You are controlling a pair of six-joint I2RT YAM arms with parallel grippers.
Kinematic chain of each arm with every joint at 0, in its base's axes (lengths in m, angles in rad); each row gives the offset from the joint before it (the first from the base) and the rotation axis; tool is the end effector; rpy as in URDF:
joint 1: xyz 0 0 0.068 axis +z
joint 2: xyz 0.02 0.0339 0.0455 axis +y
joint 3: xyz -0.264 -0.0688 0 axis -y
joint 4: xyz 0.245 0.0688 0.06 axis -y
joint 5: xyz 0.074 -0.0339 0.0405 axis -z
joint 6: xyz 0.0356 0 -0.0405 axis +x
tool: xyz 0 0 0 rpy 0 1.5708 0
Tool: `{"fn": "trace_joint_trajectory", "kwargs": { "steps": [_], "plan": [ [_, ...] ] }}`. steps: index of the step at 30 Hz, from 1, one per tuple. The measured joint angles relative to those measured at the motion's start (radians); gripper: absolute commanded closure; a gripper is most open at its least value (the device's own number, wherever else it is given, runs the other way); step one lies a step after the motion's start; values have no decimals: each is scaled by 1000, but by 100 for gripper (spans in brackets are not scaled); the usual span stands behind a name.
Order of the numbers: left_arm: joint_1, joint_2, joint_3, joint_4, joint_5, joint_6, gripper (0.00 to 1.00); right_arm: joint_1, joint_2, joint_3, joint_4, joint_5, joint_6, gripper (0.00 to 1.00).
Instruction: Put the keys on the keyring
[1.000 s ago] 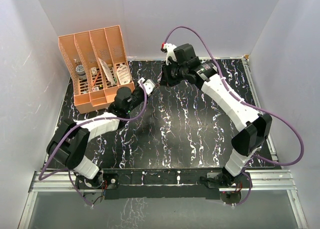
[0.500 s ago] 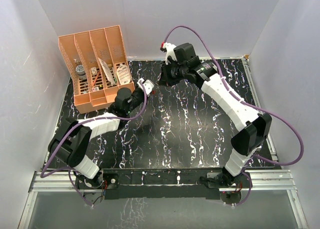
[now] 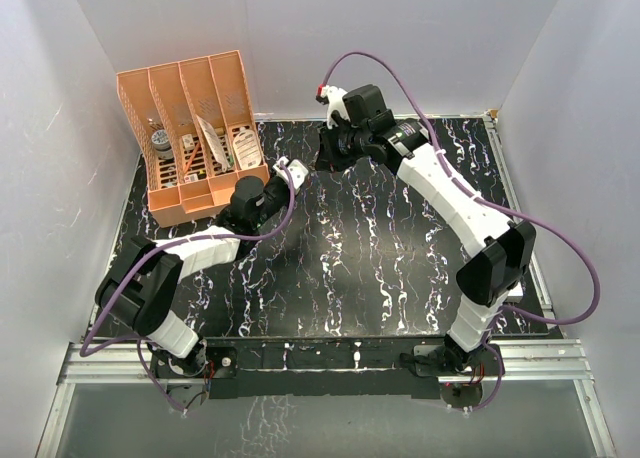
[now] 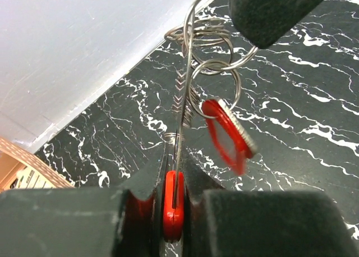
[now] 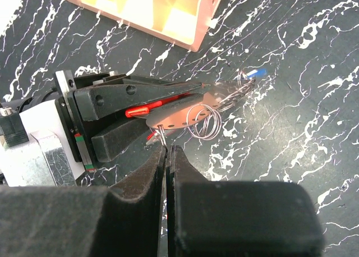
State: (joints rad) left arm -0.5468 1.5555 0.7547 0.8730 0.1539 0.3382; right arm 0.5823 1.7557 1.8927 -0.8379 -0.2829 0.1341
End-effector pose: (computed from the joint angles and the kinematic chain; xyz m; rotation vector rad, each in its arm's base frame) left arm 0.2863 -0.1807 0.2512 0.7550 1.3030 -0.2830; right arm 0.3167 0.2204 0.3961 -0.6682 2.2378 0.6904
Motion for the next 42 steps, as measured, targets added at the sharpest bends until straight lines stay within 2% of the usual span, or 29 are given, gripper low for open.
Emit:
{"fn": "trace_joint_trajectory", "kwargs": {
  "steps": [3, 10, 12, 14, 18, 24, 29, 35, 42],
  "plan": [
    [0, 0, 0, -15, -13, -6, 87, 0, 7, 0, 6, 5, 0, 100],
    [13, -26, -16, -8, -43, -71, 69, -1, 6, 0, 4, 27, 6, 100],
    [15, -42, -31, -5, -46, -87, 68, -2, 5, 0, 6, 31, 12, 100],
    [16, -61, -48, -4, -47, -107, 60, -2, 5, 0, 12, 38, 23, 100],
    [18, -105, -82, -2, -43, -143, 56, -2, -1, -10, 42, 48, 36, 100],
    [18, -216, -150, 32, -4, -202, 43, -2, -4, -13, 71, 53, 54, 100],
    [20, -274, -195, 122, 65, -243, 40, -3, -4, -13, 85, 51, 59, 100],
    [20, -246, -192, 178, 123, -261, 36, -3, -5, -25, 90, 47, 67, 100],
    [19, -144, -143, 225, 131, -241, 30, -3, -7, -50, 93, 32, 72, 100]
  ]
}}
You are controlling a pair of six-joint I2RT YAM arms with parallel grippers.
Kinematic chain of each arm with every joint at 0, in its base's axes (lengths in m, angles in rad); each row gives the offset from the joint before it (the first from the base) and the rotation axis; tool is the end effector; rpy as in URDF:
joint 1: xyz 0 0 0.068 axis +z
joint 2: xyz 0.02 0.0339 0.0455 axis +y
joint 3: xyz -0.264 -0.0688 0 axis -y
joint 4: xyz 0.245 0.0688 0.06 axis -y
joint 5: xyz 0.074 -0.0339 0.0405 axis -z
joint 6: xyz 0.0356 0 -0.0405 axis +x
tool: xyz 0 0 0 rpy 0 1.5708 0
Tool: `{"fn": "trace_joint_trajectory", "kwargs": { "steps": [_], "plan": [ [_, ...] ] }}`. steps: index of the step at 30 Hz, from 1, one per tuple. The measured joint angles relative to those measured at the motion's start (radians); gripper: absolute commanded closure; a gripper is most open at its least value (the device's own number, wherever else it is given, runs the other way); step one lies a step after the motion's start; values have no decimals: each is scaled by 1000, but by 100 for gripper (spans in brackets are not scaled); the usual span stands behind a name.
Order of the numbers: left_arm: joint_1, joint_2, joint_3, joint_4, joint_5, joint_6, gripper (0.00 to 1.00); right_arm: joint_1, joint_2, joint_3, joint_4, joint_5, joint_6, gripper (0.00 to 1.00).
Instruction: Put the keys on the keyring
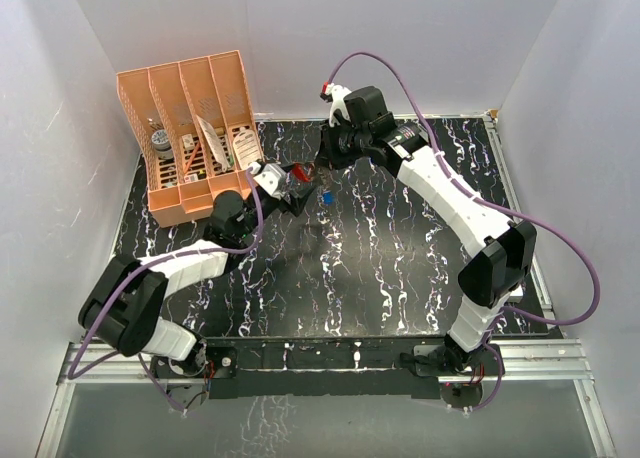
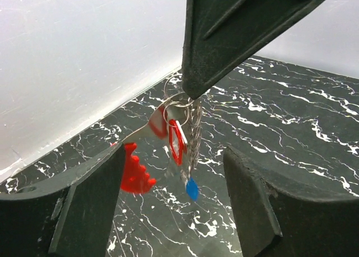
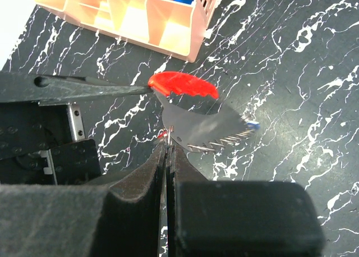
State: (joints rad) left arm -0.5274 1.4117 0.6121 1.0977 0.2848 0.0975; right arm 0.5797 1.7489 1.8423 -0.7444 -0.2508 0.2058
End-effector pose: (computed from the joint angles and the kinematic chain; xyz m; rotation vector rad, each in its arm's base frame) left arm 0.2502 -0.1573 0.2721 0.6302 1.1424 -0.5491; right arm 0.3226 0.2218 0.3902 -0.5655 2.2212 0.7001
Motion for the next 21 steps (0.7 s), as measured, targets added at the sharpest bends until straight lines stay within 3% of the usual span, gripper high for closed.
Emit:
{"fn": "trace_joint_trajectory", "kwargs": {
  "steps": [14, 21],
  "plan": [
    [0, 9, 13, 60, -22, 95, 27, 0, -21, -34, 6, -27, -6, 100],
    [0, 6, 47, 14, 8, 115, 27, 1, -35, -54, -4, -40, -18, 100]
  ]
}}
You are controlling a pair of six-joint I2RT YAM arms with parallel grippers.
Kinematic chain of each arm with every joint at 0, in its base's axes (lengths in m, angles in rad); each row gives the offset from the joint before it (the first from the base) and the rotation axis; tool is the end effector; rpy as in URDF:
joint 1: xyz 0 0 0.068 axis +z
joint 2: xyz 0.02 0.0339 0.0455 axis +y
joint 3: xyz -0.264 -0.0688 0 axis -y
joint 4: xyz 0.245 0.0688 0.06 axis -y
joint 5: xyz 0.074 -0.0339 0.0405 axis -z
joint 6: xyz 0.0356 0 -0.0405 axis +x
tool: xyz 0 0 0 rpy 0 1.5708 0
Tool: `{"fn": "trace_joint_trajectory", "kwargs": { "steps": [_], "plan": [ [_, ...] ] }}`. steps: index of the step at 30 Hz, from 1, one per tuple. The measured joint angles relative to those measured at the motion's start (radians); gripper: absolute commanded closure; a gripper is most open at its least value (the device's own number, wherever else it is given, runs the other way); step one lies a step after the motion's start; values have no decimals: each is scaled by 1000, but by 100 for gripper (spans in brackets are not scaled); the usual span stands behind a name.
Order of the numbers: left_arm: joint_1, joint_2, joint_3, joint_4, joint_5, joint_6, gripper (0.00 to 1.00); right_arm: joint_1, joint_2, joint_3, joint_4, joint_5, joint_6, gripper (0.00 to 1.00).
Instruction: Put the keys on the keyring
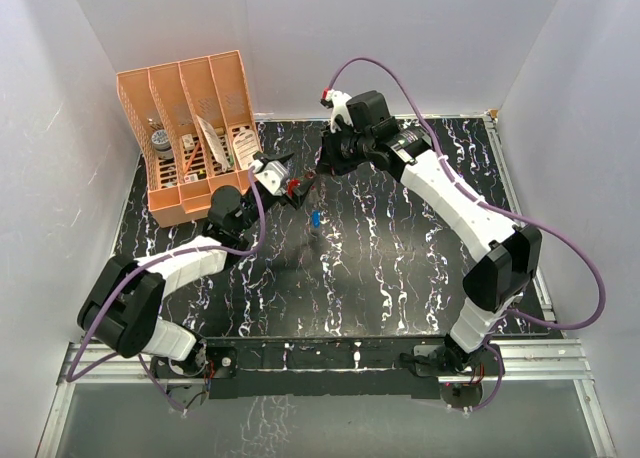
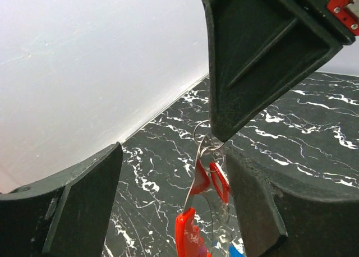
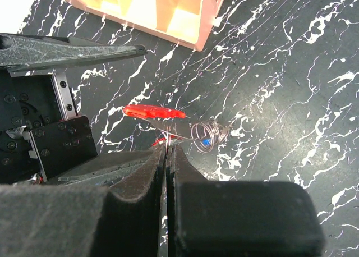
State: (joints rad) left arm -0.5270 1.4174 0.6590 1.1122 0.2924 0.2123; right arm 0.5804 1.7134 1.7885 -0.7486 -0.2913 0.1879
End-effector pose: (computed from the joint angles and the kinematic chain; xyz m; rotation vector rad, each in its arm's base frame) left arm 0.2543 -0.1598 0.2869 0.6802 1.0429 -0.4512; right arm 0.3137 0.2179 0.3856 -0.6106 2.2343 0.7311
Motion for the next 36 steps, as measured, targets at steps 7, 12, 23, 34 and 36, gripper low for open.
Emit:
{"fn": "trace_joint_trajectory", "kwargs": {
  "steps": [7, 12, 23, 34, 36],
  "plan": [
    [0, 9, 13, -34, 50, -5, 30, 0, -15, 0, 0, 0, -3, 100],
    [0, 27, 14, -43, 69, -16, 42, 0, -17, 0, -1, -8, -4, 100],
    [0, 103, 39, -37, 90, -42, 87, 0, -17, 0, -3, -24, -8, 100],
    [0, 103, 39, -16, 97, -64, 100, 0, -17, 0, 0, -22, -18, 100],
    [0, 99, 39, -21, 97, -71, 100, 0, -17, 0, 0, -22, -18, 100]
  ]
}}
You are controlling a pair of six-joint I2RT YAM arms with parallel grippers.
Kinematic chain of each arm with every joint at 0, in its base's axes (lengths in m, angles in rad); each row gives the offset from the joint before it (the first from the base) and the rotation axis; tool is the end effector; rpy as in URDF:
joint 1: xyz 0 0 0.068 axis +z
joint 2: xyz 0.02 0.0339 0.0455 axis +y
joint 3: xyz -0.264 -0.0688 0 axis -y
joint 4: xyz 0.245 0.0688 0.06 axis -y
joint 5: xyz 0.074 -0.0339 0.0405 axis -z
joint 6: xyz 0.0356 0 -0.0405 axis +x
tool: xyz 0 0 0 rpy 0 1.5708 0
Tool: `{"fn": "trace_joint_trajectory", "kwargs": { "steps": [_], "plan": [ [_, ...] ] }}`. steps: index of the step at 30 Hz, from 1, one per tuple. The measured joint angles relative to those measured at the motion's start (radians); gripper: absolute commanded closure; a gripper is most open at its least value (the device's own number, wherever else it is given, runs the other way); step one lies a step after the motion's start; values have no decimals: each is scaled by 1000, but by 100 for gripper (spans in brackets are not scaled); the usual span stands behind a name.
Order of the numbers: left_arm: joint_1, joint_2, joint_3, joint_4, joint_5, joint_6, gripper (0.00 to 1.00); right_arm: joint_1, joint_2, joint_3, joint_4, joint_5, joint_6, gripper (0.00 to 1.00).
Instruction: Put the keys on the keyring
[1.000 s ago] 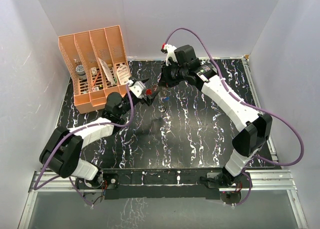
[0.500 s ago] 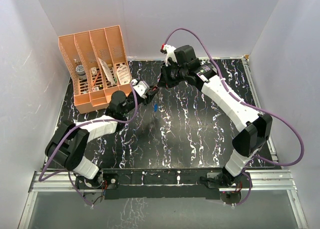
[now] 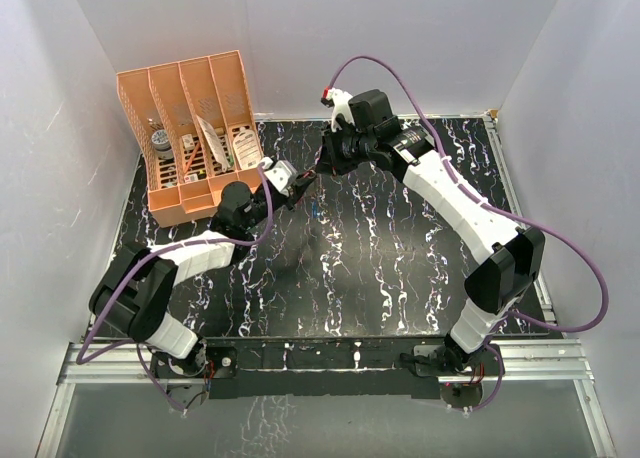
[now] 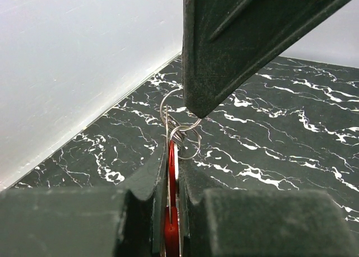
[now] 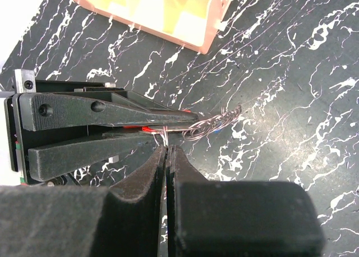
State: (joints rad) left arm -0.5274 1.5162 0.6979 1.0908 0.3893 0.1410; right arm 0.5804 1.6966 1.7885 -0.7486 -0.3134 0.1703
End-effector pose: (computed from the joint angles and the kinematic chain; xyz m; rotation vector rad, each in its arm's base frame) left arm 0.2696 -0.1726 0.2680 0.7448 1.1162 -0.5799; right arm 0.3093 0.2159 0.3918 -0.6408 2.2071 0.7499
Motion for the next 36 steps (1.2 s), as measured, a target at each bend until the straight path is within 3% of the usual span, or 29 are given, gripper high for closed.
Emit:
{"fn": "trace_joint_trajectory", "kwargs": {
  "steps": [2, 4, 7, 11, 23, 36],
  "plan": [
    [0, -8, 0, -5, -4, -13, 100, 0, 0, 0, 6, 0, 1, 88],
    [0, -16, 0, -7, -11, -30, 100, 0, 0, 0, 20, 1, 11, 84],
    [0, -30, -3, -6, -21, -60, 100, 0, -1, -6, 46, 3, 21, 71],
    [0, -37, -11, 6, -35, -109, 100, 0, -11, -39, 111, 4, 46, 66],
    [0, -37, -51, 82, -104, -257, 100, 0, -178, -277, 348, 7, 154, 67],
    [0, -37, -51, 129, -122, -328, 100, 0, -194, -332, 465, -5, 203, 70]
  ]
}}
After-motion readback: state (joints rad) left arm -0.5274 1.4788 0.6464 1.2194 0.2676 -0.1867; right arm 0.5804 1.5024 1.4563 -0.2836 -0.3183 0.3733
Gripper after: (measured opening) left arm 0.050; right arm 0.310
